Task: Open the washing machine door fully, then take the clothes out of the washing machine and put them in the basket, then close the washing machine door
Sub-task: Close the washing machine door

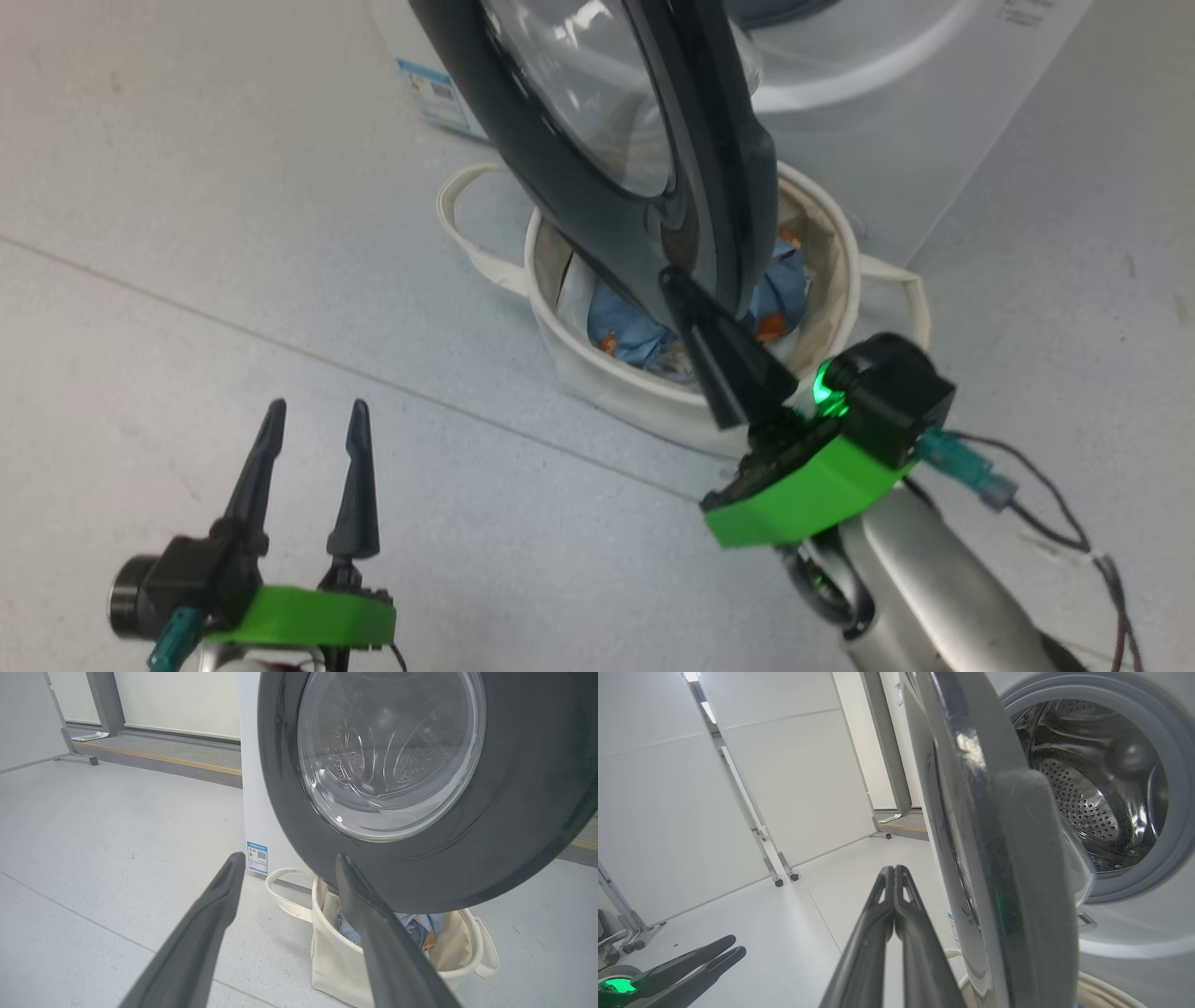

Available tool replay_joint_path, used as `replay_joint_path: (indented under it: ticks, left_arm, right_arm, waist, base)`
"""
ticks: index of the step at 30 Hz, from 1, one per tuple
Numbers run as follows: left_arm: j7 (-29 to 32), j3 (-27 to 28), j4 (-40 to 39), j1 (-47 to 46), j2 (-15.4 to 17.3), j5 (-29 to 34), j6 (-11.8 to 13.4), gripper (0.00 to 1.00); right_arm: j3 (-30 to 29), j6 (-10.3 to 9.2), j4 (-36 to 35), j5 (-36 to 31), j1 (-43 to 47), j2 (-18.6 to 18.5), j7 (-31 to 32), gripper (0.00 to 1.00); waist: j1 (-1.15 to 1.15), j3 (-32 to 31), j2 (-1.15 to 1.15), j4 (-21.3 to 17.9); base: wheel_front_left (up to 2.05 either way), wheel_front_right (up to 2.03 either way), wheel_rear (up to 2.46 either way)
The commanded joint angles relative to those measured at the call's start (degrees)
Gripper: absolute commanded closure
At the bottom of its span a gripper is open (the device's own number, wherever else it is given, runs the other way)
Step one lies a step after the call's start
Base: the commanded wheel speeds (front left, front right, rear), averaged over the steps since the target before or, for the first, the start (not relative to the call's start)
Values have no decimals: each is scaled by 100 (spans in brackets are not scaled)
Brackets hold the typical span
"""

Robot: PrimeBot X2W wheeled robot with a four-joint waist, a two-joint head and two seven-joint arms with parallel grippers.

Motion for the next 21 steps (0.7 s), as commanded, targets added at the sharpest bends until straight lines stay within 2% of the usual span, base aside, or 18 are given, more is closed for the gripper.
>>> replay_joint_path:
  ticks: [1, 11, 21]
  left_arm:
    - [-51, 179, -222, -223, 19, 38, 40, 0]
    - [-51, 9, -257, -426, 0, -20, 204, 0]
    - [-51, -318, -278, -637, -2, -149, 395, 0]
  right_arm:
    - [-5, 1, -171, -30, -204, 85, -28, 100]
    - [-520, 1, -176, 80, -443, 85, -28, 100]
    - [-1173, 1, -21, -94, -992, 85, -28, 100]
  waist:
    - [0, 162, 0, 73]
    - [0, 499, 0, 126]
    - [0, 830, 0, 185]
  base:
    - [0, 0, 0]
    - [0, 0, 0]
    - [0, 0, 0]
